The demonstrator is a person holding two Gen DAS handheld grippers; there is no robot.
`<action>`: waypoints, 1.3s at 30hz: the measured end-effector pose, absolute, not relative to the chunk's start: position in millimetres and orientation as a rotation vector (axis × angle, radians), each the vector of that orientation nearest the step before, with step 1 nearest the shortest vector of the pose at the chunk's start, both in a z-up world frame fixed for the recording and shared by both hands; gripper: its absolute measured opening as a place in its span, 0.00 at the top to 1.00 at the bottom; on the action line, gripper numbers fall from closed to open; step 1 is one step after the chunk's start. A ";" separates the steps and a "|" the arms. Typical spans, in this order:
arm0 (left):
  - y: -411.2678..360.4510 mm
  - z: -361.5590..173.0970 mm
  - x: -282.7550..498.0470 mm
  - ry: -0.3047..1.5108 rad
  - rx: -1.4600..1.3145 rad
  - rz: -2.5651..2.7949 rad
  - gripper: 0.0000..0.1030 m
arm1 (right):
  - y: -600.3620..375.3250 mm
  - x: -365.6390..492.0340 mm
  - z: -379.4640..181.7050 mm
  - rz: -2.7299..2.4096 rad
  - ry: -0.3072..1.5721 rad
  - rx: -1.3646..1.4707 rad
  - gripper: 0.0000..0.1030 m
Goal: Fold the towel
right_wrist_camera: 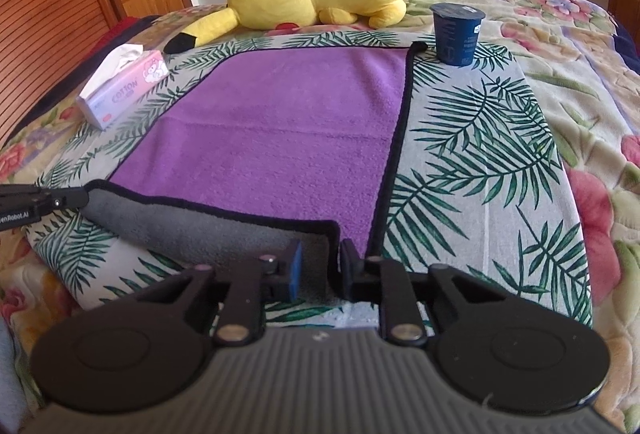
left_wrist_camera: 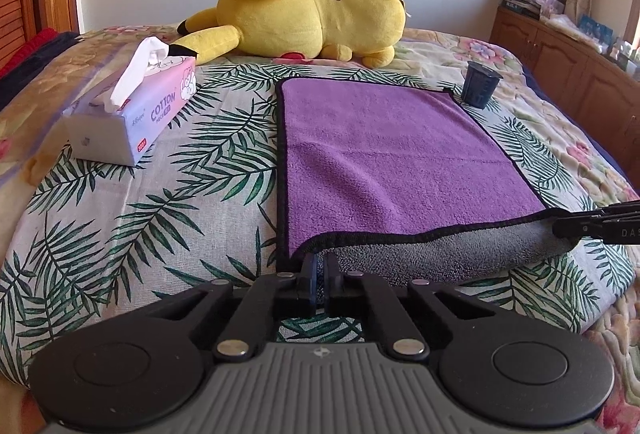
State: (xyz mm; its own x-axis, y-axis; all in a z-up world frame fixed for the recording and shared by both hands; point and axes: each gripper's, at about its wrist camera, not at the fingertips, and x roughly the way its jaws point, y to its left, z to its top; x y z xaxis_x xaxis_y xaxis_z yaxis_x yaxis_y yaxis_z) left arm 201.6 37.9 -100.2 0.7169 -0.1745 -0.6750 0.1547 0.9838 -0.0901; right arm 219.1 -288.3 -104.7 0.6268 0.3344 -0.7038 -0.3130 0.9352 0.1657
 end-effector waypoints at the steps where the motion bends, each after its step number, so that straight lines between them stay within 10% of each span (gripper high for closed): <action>1: 37.8 -100.4 201.9 0.749 -0.023 -0.178 1.00 | -288.3 219.1 -104.8 0.370 0.812 0.026 0.79; 6: 37.6 -97.0 200.2 0.727 -0.009 -0.166 1.00 | -287.7 219.0 -105.1 0.369 0.811 0.023 0.79; 8: 37.6 -94.6 198.6 0.703 -0.002 -0.152 0.73 | -287.7 219.0 -105.2 0.368 0.811 0.023 0.79; 10: 38.1 -92.8 197.2 0.679 0.007 -0.138 0.66 | -287.2 218.8 -105.2 0.369 0.811 0.019 0.79; 25: 43.1 -104.5 216.2 0.774 -0.033 -0.212 1.00 | -286.5 218.9 -106.2 0.375 0.811 0.012 0.81; 39: 41.1 -90.3 209.9 0.715 -0.029 -0.225 1.00 | -286.6 217.8 -104.5 0.380 0.794 0.008 0.96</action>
